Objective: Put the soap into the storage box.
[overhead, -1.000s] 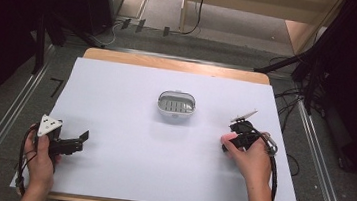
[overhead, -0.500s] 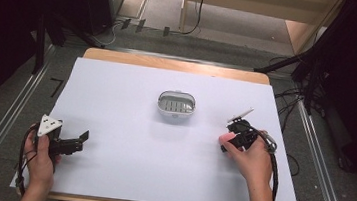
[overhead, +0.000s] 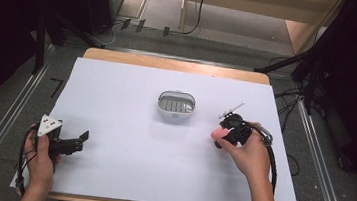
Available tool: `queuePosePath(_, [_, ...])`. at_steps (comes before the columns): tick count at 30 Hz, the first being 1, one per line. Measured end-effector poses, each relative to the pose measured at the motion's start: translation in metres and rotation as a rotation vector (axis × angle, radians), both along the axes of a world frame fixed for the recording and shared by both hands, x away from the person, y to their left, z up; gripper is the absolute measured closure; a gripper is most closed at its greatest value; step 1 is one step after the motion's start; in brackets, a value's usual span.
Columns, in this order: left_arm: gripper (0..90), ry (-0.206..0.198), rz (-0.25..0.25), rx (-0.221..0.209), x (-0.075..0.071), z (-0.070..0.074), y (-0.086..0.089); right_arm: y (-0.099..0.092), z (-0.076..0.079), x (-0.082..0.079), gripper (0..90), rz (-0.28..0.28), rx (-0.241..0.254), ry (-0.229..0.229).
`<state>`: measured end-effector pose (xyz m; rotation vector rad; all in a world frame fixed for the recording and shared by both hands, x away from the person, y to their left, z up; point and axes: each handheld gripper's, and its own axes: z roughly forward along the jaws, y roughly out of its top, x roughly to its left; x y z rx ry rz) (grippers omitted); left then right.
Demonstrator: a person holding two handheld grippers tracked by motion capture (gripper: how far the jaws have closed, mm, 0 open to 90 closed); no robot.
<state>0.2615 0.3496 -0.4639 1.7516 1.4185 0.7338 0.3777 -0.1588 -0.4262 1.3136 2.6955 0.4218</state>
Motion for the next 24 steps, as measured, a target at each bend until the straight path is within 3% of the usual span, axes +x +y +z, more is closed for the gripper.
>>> queuePosePath(24, [0.0,-0.001,0.001,0.000,0.000,0.000,0.000,0.035,0.015,0.008,38.5,0.244,0.052,-0.034])
